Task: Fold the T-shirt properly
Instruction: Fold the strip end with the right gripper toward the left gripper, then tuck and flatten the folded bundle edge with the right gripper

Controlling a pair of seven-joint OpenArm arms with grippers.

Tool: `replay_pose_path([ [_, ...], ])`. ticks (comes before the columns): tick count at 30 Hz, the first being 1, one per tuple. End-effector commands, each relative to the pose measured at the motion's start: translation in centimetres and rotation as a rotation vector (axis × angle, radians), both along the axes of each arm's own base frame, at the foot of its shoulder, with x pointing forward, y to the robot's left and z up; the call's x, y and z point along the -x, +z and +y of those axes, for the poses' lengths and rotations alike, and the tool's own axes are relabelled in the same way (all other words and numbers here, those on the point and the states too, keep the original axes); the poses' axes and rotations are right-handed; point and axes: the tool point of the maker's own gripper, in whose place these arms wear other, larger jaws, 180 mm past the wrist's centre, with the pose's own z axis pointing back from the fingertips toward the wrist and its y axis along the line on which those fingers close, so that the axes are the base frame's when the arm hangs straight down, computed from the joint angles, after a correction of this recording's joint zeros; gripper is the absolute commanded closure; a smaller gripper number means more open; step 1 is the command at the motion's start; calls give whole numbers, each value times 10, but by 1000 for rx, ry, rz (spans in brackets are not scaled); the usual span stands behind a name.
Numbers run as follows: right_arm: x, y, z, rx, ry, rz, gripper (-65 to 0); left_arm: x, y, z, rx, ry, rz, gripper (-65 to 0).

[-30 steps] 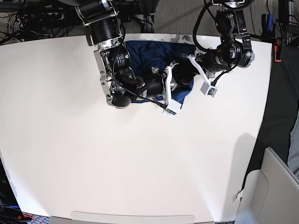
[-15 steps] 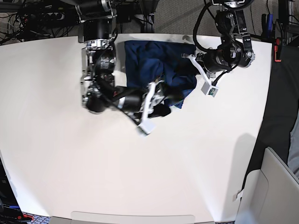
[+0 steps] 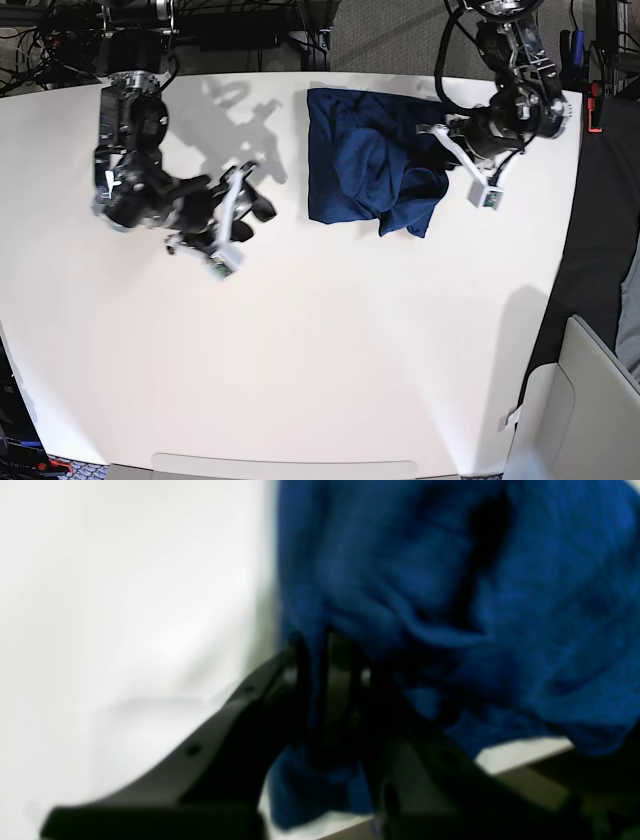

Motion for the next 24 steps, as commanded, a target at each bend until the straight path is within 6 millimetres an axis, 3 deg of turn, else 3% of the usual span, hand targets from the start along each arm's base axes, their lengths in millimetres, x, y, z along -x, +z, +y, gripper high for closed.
replay_pose_path([
  [1,-7,15,11,15,35,-72,-247,-5,5,-12,30,-24,-22,0],
  [6,-1,13,35,61,93,-91,-247,-10,7,-49,97,-78,-54,0],
  [10,1,11,34,66,95,-87,-247,-11,7,-51,101,-77,-61,-12],
  [13,0,11,33,64,93,-87,-247,-10,7,-49,96,-77,-59,-88],
  [18,1,11,32,66,91,-86,-247,-12,8,-38,68,-76,-69,-223],
  [24,5,7,25,82,90,-82,-247,-11,6,15,26,79,-62,-254],
])
